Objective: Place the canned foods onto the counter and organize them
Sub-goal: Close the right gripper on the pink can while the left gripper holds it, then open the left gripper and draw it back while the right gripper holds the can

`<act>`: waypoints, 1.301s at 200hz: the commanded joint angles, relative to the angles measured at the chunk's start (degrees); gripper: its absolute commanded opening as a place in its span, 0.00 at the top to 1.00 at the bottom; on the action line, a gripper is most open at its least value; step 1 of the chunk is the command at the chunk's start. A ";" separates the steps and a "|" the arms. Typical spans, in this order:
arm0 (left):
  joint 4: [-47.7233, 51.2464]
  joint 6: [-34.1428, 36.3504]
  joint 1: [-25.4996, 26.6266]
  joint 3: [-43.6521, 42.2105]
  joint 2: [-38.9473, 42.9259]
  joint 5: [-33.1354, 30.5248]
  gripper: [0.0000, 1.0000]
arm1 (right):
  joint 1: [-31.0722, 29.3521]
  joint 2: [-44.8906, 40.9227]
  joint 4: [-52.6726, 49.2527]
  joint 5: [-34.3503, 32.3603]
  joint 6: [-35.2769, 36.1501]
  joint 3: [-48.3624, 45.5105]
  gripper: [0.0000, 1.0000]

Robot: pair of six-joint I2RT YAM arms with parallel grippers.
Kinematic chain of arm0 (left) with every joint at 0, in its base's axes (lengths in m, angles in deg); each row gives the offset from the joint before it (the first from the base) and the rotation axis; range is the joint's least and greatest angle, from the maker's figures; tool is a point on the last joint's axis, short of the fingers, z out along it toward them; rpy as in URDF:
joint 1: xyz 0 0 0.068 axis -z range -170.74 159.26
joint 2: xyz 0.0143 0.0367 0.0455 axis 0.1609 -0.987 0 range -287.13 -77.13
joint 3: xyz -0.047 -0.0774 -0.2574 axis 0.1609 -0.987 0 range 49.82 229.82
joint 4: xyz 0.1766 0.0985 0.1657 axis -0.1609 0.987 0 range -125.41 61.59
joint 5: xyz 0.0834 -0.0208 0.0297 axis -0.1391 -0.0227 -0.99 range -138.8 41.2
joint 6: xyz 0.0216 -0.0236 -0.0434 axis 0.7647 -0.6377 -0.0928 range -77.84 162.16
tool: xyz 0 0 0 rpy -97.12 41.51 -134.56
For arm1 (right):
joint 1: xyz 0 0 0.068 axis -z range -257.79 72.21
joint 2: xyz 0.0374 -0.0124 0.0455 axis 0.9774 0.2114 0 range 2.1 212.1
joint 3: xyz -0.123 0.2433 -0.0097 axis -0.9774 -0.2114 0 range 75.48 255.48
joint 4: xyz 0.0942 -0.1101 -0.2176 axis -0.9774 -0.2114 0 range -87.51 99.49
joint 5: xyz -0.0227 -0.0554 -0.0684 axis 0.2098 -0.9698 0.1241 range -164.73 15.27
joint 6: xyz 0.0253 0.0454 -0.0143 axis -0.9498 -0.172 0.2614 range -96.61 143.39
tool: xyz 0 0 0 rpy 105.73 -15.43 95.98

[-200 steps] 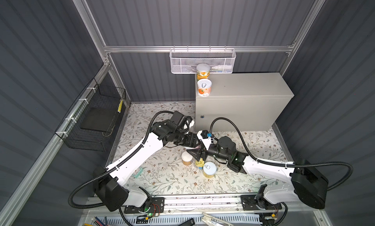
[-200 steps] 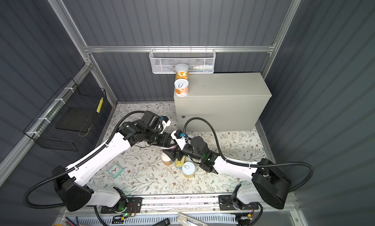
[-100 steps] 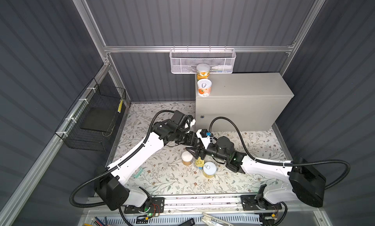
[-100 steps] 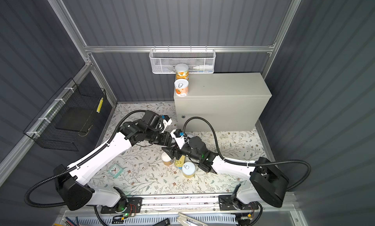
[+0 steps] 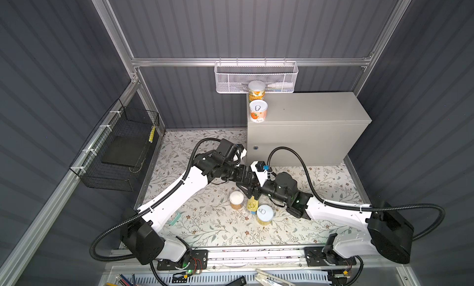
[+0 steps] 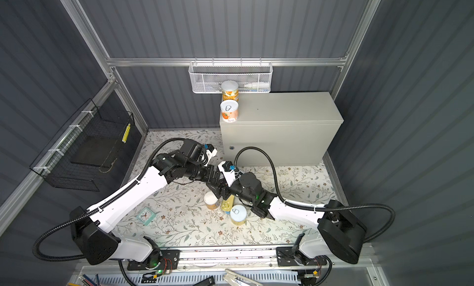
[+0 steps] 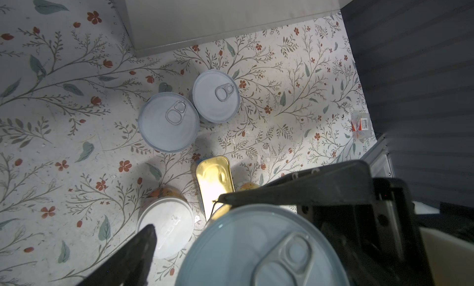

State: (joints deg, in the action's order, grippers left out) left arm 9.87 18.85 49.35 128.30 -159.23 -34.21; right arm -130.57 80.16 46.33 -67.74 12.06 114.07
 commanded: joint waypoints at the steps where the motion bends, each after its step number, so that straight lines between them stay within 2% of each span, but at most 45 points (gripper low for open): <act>1: -0.20 0.61 0.77 1.68 1.60 -0.97 0.00 | 0.13 -1.14 2.80 -1.39 -0.94 -0.01 0.37; 25: 0.95 1.12 0.64 1.77 2.38 -5.11 0.00 | 0.21 -1.77 3.40 -0.91 -1.50 -0.11 0.37; 134: 0.31 -0.51 -0.90 1.77 6.94 -8.78 0.00 | 0.22 -3.73 2.05 -3.76 -0.84 -0.89 0.37; 186: 1.55 -0.41 -2.09 1.77 8.34 -8.48 0.00 | 0.21 -4.62 1.29 -4.40 -0.53 -1.42 0.36; 260: -0.74 -0.03 -8.71 -1.91 12.20 -3.56 0.00 | 0.22 -8.21 -5.62 -7.30 1.22 -0.54 0.36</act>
State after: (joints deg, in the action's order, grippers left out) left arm 9.32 18.41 41.49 128.04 -148.92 -38.54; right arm -130.44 75.48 40.54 -72.66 12.10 112.21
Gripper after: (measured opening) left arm 0.997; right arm 0.754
